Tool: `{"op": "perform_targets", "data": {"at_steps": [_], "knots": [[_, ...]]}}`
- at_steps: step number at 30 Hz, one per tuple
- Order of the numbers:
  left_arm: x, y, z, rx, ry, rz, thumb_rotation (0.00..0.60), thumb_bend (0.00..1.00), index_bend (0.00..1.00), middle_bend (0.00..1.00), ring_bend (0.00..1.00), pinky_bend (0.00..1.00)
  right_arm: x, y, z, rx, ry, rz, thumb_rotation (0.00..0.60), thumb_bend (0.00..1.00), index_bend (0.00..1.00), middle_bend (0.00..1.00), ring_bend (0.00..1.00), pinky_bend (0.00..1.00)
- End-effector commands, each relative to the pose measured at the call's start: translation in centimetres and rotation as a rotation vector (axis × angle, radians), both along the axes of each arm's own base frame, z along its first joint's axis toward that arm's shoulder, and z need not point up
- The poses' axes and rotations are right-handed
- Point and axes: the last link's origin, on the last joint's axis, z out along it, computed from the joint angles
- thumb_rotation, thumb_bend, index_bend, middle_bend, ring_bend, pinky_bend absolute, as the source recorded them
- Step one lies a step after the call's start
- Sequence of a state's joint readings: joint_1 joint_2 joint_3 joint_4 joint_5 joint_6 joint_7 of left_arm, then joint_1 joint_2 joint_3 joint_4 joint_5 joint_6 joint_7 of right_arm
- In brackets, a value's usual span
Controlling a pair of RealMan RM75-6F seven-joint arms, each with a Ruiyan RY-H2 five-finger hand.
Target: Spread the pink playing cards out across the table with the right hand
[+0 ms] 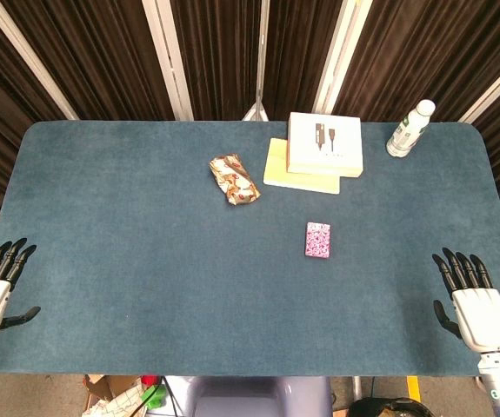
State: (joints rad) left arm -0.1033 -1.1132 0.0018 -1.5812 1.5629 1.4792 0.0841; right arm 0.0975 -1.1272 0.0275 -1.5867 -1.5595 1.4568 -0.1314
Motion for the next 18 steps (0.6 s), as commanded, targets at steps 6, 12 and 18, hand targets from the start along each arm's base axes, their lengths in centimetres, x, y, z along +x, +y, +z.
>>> {"op": "perform_targets", "data": {"at_steps": [6, 12, 18], "knots": [[0.0, 0.0, 0.0, -0.004, 0.0, 0.001, 0.6, 0.01, 0.0, 0.0, 0.0, 0.0, 0.0, 0.0, -0.1, 0.001, 0.0, 0.0, 0.6, 0.46, 0.0, 0.0, 0.0, 0.0], [0.0, -0.1, 0.0, -0.004, -0.004, 0.005, 0.6, 0.01, 0.0, 0.0, 0.0, 0.0, 0.7, -0.4, -0.4, 0.02, -0.065, -0.01, 0.6, 0.46, 0.0, 0.0, 0.0, 0.0], [0.0, 0.0, -0.1, -0.01, -0.01, 0.014, 0.6, 0.01, 0.0, 0.0, 0.0, 0.0, 3.5, -2.9, -1.8, 0.107, -0.153, -0.013, 0.6, 0.46, 0.0, 0.0, 0.0, 0.0]]}}
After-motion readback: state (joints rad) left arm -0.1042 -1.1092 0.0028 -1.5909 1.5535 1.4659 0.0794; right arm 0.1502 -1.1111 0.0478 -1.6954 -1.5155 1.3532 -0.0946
